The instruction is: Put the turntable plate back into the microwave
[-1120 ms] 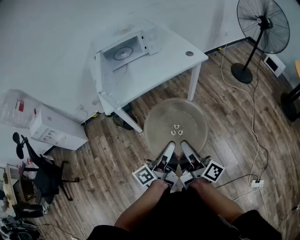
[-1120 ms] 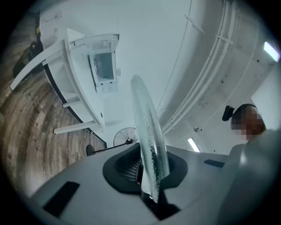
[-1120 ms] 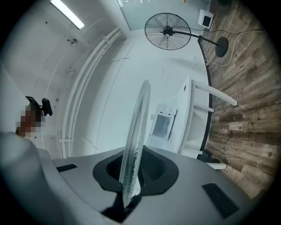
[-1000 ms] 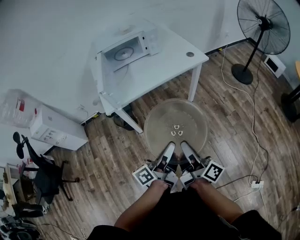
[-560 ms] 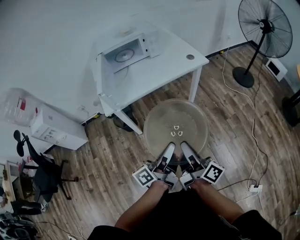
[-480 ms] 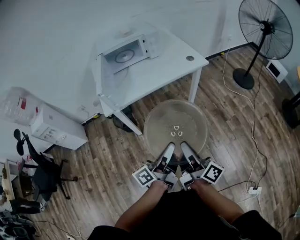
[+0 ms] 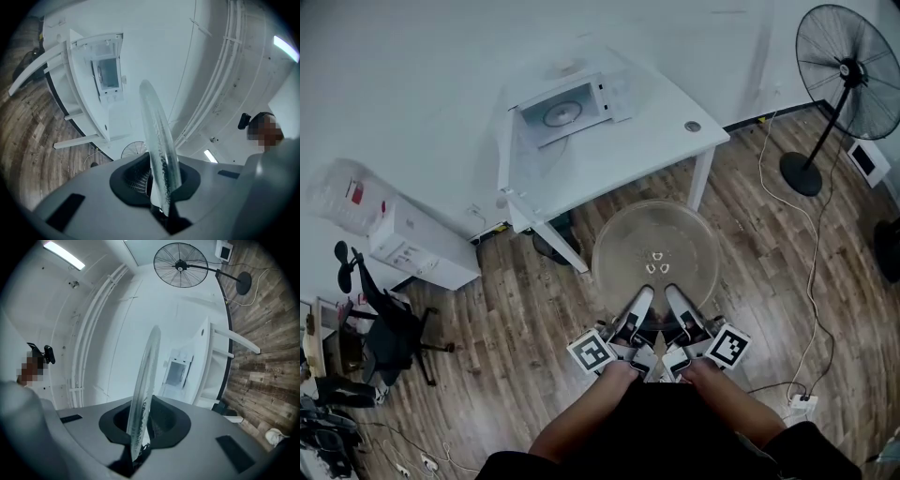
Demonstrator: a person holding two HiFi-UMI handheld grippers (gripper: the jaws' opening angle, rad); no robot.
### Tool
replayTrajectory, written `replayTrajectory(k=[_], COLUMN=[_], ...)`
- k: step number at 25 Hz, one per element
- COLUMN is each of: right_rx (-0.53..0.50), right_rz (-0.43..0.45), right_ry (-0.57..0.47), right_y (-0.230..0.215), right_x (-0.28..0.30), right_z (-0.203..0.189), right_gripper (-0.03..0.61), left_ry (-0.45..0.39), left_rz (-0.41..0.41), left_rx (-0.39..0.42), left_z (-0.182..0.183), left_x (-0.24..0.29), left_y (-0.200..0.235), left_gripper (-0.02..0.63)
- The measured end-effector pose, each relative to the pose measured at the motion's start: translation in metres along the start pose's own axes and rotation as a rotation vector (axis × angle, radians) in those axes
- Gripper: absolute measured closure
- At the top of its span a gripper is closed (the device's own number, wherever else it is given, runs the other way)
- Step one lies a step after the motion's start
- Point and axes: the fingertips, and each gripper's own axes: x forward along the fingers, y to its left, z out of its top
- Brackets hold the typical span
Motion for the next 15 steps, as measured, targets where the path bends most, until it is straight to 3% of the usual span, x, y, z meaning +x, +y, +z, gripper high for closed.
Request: replayTrajectory(k=[15], right_rx=[0.017], right_rz=[-0.002], right_ry=[0.046], right_y=[-0.045], right_x=[0.146], right_z=[0.018], right_gripper=[0.518], left_ry=[-0.046], left_rz=[0.021], left_rx=[0.000], left_z=[0.127], left_x=[0.062], left_y=[0.056], left_gripper=[0.560])
